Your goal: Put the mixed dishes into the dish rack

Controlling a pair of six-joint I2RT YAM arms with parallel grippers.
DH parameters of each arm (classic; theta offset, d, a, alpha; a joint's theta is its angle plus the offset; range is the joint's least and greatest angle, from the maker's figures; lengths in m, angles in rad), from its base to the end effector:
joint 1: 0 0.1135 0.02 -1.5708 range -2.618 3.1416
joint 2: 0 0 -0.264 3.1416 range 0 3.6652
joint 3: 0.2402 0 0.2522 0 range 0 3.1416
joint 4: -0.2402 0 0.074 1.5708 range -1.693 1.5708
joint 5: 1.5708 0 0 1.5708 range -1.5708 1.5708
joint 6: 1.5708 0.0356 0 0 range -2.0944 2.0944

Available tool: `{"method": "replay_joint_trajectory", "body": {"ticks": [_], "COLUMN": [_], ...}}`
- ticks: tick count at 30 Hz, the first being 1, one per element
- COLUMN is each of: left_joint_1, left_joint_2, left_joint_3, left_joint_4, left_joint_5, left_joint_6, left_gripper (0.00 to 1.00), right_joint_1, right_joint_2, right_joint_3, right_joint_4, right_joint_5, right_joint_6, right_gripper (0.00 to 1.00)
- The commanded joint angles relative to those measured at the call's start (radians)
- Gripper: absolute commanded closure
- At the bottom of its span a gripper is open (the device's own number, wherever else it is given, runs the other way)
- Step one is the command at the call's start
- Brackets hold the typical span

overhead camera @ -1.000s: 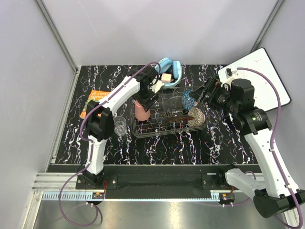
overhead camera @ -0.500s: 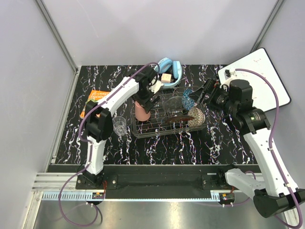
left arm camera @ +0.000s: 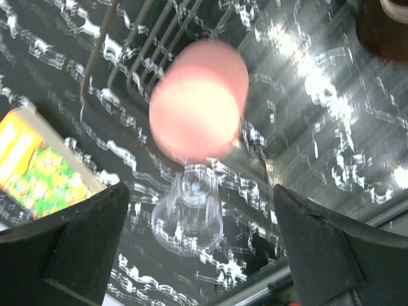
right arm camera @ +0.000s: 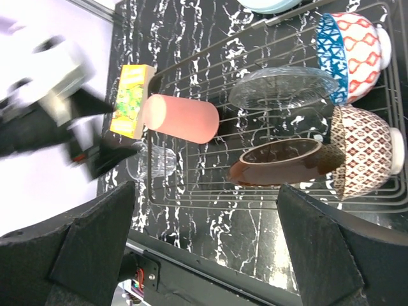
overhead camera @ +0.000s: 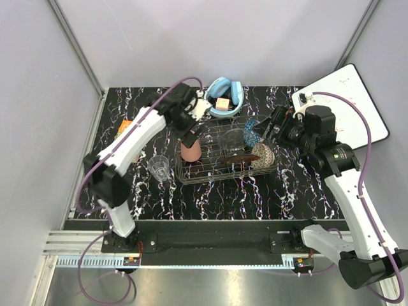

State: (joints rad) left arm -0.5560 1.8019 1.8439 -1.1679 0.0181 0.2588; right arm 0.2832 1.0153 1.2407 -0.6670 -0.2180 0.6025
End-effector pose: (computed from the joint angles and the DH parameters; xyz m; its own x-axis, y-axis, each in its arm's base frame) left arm 0.3138 -0.1958 0.3418 -0.6044 0.6768 -0.4202 0.7128 0.6950 0.0943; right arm 0.1942 0.0645 0.4046 -0.5991 0.4019 -0.6925 -0.1469 0.7950 0.5885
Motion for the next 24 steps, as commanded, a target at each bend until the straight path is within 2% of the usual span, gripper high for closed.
{"method": "replay_joint_trajectory", "body": {"ticks": [1,2,3,6,11,17,24], "left_joint_1": [0.022,0.024,0.027,0.031,0.034,0.037,0.073], "left_joint_2": [-0.336,-0.404,-0.534,-0.695,-0.753,-0.725,-0.667], "left_joint_3": [-0.229,-0.303,-0.443,-0.639,-0.860,-0.948,-0.956], "left_joint_4": [0.055,0.110,0.137,0.159,0.224,0.394,0.476], "left_joint_5": [-0.001,0.002,0.000,-0.017,-0.049,-0.070,-0.049], "left_joint_6": [0.083,0.100,0.115,0.140,0.160,0.211,0.241], "left_gripper": [0.01,0.01,0.01,0.01,0.01,0.01,0.01], "right_joint_1": [0.002,0.002,0.004,0.002,0.002,0.004,0.002], "right_joint_2": [-0.015,-0.020,-0.029,-0.035,-0.021,-0.043,-0.050], "right_joint_3": [0.008,0.000,-0.015,-0.038,-0.057,-0.064,-0.073], "right_joint_4": [0.009,0.013,0.018,0.023,0.055,0.073,0.069], "right_joint_5": [0.049,0.060,0.065,0.081,0.054,0.052,0.040], "right_joint_6": [-0.032,-0.033,-0.035,-0.040,-0.020,-0.007,0.002], "right_gripper": [0.00,0.00,0.00,0.00,0.00,0.07,0.09]}}
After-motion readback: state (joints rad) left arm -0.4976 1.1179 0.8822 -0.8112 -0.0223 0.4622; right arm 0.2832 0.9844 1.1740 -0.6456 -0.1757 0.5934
